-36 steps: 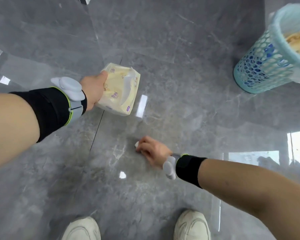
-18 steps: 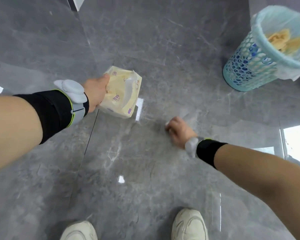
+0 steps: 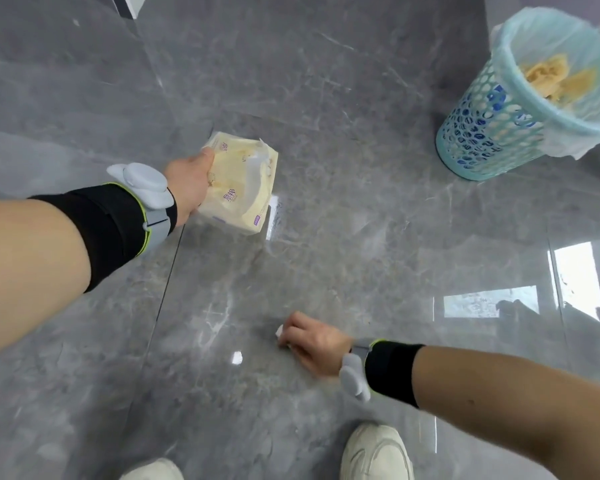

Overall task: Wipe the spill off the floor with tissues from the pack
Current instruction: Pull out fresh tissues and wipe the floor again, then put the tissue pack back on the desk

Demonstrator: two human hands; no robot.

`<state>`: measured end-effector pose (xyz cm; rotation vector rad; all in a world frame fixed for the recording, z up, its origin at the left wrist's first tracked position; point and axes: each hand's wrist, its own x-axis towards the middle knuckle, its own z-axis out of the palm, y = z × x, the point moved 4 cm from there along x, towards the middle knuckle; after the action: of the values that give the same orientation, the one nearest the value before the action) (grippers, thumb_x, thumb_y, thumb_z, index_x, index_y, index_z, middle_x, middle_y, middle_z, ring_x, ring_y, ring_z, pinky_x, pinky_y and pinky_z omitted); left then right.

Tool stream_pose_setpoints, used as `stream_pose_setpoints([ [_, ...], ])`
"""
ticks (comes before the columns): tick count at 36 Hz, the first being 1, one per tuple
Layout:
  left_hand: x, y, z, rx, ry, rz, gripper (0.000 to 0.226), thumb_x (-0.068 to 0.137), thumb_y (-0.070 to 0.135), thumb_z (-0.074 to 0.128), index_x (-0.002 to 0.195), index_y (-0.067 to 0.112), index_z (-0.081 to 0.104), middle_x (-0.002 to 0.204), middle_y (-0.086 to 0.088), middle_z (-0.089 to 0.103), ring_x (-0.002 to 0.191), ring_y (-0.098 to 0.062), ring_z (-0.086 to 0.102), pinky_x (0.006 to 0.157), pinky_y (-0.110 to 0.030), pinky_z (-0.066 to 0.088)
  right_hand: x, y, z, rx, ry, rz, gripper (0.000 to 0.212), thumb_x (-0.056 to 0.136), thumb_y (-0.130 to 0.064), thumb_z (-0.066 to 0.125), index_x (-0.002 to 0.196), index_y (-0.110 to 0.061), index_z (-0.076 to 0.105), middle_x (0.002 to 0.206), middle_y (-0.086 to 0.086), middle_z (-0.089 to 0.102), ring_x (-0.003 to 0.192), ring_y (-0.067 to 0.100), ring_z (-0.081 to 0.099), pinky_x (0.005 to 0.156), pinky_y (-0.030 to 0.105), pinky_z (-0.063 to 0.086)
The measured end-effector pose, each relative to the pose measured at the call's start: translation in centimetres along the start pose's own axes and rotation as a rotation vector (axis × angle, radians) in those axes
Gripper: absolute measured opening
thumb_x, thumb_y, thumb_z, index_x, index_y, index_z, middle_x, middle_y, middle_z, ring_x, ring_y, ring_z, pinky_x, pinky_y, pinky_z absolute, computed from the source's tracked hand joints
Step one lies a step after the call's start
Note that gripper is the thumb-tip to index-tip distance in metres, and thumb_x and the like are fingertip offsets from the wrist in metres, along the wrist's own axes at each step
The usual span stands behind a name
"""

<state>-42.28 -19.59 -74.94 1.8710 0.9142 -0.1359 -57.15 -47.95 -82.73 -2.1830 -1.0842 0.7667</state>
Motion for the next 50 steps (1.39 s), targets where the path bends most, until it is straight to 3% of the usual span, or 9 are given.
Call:
stream_pose_setpoints([
  [3,-0.1,-0.6,-0.1,0.006,-0.004,-0.013,0.053,0.094,0.056,0.044,0.102,0.008,0.066,0.097,-0.011,0.064,0.089,-0.032,0.064,0.076,-0.036,0.050,2.1,1.2,-2.0,-0.038,-0.006,-0.016,0.020,0.087,-0.001,0.054,0.103,-0.006,0.065,0.113,0.013,0.057,0.097,0.030,0.064,0.077,0.040,0.056],
  [10,0.2,-1.0,0.0,-0.098,-0.003,-0.066,0.044,0.092,0.058,0.049,0.076,0.019,0.059,0.105,-0.013,0.068,0.103,-0.036,0.066,0.093,-0.047,0.054,12.9,5.7,-11.2,-0.059,0.441,0.275,0.015,0.085,0.001,0.058,0.092,-0.004,0.071,0.105,0.015,0.060,0.090,0.031,0.062,0.072,0.020,0.040],
  [17,1.2,0.4,1.4,-0.142,-0.062,-0.060,0.046,0.092,0.061,0.045,0.092,0.020,0.066,0.105,-0.012,0.072,0.096,-0.033,0.068,0.093,-0.050,0.054,15.3,6.3,-15.8,0.066,0.551,0.423,0.020,0.084,-0.004,0.055,0.090,-0.013,0.071,0.099,-0.001,0.060,0.075,0.009,0.055,0.065,0.007,0.037],
  [24,-1.9,6.4,4.3,-0.261,-0.202,-0.095,0.042,0.081,0.060,0.057,0.095,0.022,0.070,0.112,-0.013,0.072,0.100,-0.033,0.070,0.092,-0.053,0.055,9.8,5.9,-25.5,0.129,0.852,0.531,0.016,0.078,-0.004,0.051,0.083,-0.016,0.060,0.096,0.001,0.056,0.074,0.011,0.054,0.065,0.003,0.038],
  [32,-7.3,16.9,6.6,-0.173,-0.376,-0.011,0.053,0.068,0.077,0.049,0.094,0.036,0.071,0.101,-0.001,0.075,0.093,-0.028,0.072,0.091,-0.051,0.055,-1.9,5.7,-43.6,-0.065,1.156,0.719,0.014,0.084,-0.013,0.054,0.097,-0.016,0.058,0.106,0.004,0.059,0.087,0.021,0.061,0.079,0.033,0.051],
  [35,-8.8,19.6,6.6,-0.197,-0.382,-0.004,0.035,0.068,0.077,0.051,0.078,0.050,0.070,0.097,0.004,0.076,0.090,-0.025,0.073,0.090,-0.049,0.056,-5.0,6.4,-48.0,-0.149,1.143,0.865,0.018,0.086,-0.013,0.054,0.104,-0.013,0.056,0.112,0.007,0.055,0.086,0.022,0.059,0.085,0.039,0.051],
  [42,-12.8,26.0,5.6,-0.204,-0.327,-0.012,0.046,0.083,0.065,0.049,0.098,0.026,0.069,0.105,-0.012,0.073,0.095,-0.034,0.070,0.090,-0.054,0.055,-8.1,7.2,-50.7,0.299,0.695,1.095,0.059,0.095,-0.006,0.044,0.147,-0.028,0.029,0.150,0.003,0.040,0.131,0.024,0.047,0.110,0.041,0.041],
  [46,-15.1,26.9,4.7,-0.195,-0.307,-0.066,0.048,0.095,0.053,0.048,0.118,0.013,0.064,0.105,-0.011,0.072,0.089,-0.030,0.070,0.079,-0.042,0.058,-7.7,1.6,-48.1,0.504,0.721,1.008,0.026,0.091,-0.010,0.055,0.113,-0.018,0.066,0.115,0.010,0.070,0.099,0.022,0.068,0.092,0.042,0.056],
  [50,-18.2,29.2,2.0,-0.163,-0.308,-0.104,0.042,0.096,0.051,0.047,0.115,0.017,0.065,0.097,-0.006,0.070,0.080,-0.025,0.068,0.068,-0.033,0.053,-6.6,-7.7,-47.0,0.829,0.768,0.848,0.015,0.093,-0.015,0.057,0.097,-0.009,0.070,0.090,0.009,0.075,0.079,0.020,0.073,0.073,0.035,0.062],
])
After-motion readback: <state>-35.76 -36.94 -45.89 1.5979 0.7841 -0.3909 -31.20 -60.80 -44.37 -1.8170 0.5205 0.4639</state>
